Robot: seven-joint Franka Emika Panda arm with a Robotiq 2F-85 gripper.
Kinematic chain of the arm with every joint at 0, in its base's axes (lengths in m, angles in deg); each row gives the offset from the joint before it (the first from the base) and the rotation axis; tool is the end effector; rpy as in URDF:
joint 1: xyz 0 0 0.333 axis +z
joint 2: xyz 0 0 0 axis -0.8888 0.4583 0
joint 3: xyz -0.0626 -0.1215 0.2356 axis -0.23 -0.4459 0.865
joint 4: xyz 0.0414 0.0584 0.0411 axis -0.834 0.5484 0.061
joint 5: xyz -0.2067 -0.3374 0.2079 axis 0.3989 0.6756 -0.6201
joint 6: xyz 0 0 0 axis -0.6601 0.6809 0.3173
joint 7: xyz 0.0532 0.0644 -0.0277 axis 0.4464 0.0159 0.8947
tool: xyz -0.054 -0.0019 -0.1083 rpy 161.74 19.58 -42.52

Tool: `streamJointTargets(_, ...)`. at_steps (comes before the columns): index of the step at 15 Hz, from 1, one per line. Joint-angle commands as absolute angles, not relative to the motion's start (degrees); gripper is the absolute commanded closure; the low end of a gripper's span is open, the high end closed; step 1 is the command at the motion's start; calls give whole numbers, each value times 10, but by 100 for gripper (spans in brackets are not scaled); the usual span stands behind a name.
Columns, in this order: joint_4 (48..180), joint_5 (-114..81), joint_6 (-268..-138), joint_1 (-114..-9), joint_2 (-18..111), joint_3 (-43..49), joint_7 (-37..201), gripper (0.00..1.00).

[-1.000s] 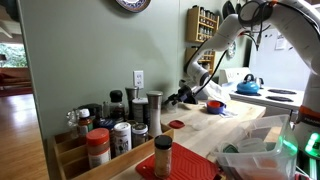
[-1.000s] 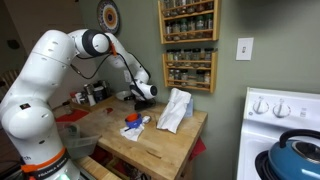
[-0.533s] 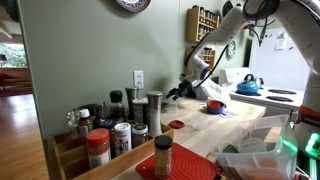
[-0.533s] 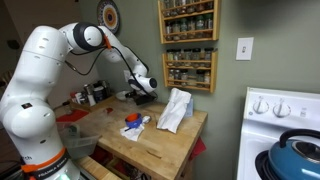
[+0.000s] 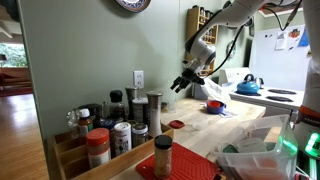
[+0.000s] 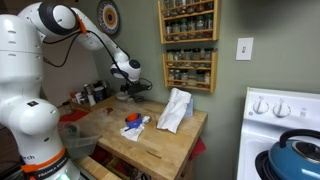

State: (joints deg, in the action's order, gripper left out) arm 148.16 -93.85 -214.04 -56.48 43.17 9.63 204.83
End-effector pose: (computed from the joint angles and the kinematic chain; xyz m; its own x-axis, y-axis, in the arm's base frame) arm 0.5809 0.0878 0.1858 0.2958 0.6573 0.6932 0.8966 -0.4413 0.0359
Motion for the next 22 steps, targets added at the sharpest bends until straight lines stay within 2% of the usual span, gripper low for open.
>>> streamJointTargets(1,1489,-934,-2153,-569,421,107,2040,0)
streamJointTargets(6,1495,-928,-2151,-567,407,109,2030,0)
streamJointTargets(15,1624,-647,-2260,-536,322,119,1642,0)
streamJointTargets(19,1676,-495,-2218,-549,302,116,1471,0)
streamJointTargets(22,1656,-467,-2135,-548,266,132,1399,0)
